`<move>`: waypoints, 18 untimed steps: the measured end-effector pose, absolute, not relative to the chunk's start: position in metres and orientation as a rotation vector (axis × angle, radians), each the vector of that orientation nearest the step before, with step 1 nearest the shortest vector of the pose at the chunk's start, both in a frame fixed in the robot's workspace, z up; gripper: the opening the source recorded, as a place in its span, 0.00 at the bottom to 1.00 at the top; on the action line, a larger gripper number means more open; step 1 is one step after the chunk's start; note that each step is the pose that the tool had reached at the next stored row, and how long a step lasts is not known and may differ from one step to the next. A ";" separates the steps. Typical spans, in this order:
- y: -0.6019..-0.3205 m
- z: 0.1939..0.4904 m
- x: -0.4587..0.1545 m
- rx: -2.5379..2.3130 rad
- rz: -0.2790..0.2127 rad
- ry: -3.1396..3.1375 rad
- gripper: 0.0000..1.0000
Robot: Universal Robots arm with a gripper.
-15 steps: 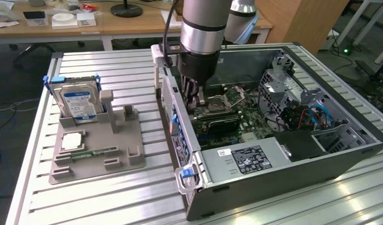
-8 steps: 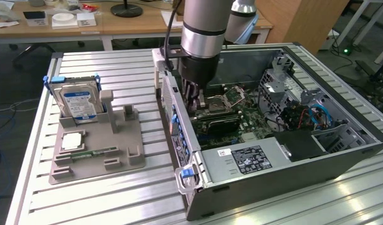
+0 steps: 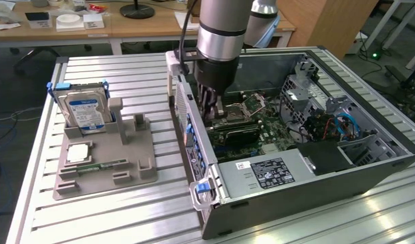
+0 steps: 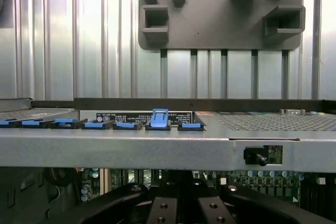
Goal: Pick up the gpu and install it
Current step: 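Press down on the gpu until it lock into place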
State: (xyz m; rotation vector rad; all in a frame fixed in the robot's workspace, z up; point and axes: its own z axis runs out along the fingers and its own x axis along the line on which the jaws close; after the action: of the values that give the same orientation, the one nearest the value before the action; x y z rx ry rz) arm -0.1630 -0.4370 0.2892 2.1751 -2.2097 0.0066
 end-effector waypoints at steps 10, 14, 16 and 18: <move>-0.438 0.292 -0.163 2.264 0.010 -2.118 0.11; -0.440 0.292 -0.165 2.264 0.010 -2.119 0.11; -0.440 0.292 -0.168 2.265 0.010 -2.118 0.11; -0.440 0.292 -0.170 2.265 0.010 -2.118 0.11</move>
State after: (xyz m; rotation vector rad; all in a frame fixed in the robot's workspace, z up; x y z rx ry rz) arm -0.1697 -0.4400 0.2924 2.2652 -2.1182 0.0102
